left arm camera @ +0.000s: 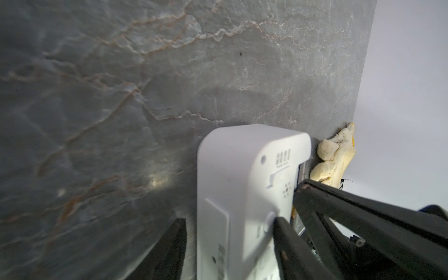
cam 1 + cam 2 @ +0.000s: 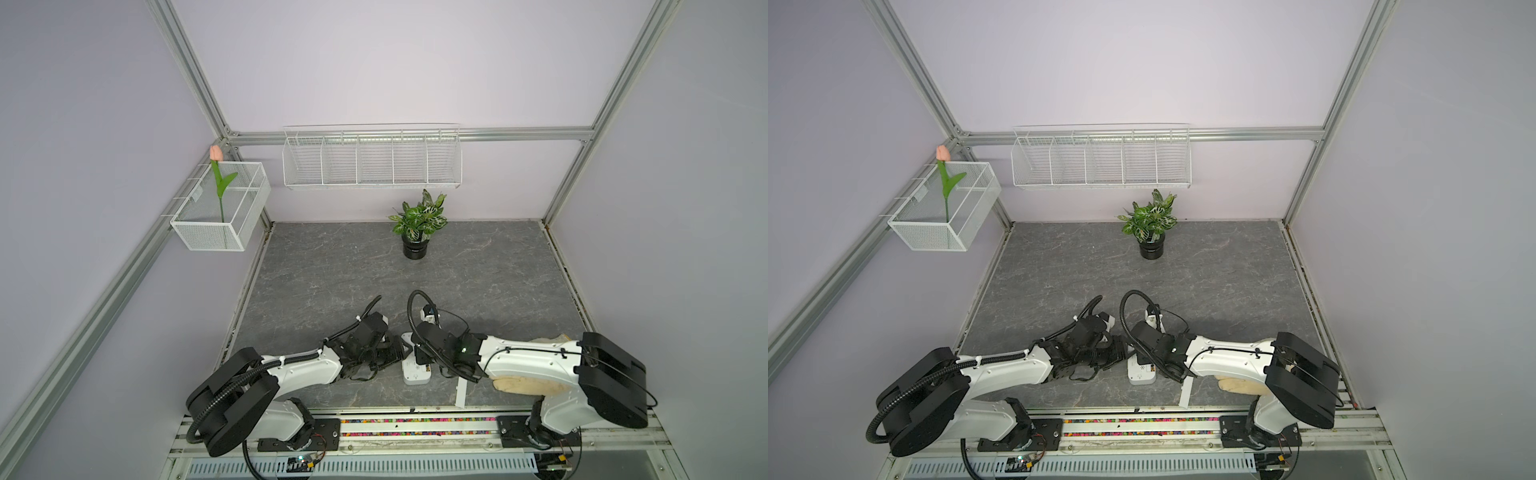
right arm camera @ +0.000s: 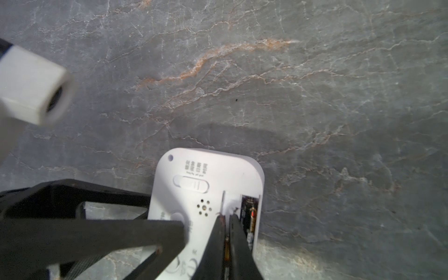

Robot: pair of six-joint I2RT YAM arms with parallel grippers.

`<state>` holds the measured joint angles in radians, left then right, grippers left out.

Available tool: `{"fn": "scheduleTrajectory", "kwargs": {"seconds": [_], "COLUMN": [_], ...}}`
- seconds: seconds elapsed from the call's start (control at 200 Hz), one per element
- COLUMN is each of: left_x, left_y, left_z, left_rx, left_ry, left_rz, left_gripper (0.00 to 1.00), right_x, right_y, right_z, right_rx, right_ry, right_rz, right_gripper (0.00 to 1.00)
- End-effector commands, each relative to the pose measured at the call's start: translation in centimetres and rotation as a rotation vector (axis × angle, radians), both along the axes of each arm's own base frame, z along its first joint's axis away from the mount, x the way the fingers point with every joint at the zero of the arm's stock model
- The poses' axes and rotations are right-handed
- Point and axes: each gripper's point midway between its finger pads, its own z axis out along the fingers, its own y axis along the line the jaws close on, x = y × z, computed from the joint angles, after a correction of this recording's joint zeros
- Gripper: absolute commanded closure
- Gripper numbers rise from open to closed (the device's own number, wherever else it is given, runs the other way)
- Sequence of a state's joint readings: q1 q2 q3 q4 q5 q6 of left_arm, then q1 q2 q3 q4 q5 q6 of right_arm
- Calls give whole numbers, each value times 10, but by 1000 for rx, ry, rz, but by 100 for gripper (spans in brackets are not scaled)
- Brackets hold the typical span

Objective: Insert the battery into the alarm
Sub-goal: Install the battery in the alarm.

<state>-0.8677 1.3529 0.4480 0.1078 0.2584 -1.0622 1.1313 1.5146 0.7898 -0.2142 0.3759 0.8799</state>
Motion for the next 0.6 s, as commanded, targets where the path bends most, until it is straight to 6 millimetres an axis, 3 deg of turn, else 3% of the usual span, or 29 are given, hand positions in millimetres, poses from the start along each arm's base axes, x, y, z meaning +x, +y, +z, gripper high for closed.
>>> {"fn": "scheduleTrajectory", "kwargs": {"seconds": [0.0, 0.075, 0.355, 0.495, 0.595], "left_x": [-7, -7, -8, -9, -8], "left_y": [27, 28, 33, 34, 35], "left_z": [-31, -31, -29, -28, -27], "left_rx": [149, 149, 150, 152, 153], "left_ry": [54, 51, 37, 36, 31], "left_rz": [57, 59, 70, 69, 74], "left_gripper": [41, 41, 41, 41, 41], "right_x": [-71, -72, -77, -73, -59], "right_y": [-48, -49, -54, -46, -38], "right_z": [-76, -80, -92, -80, -64], "right_rx": [-227, -246, -246, -214, -215], "right_ry": [305, 318, 368, 340, 276], "right_rz": [98, 106, 101, 122, 125], "right_gripper": [89, 93, 93, 93, 93]}}
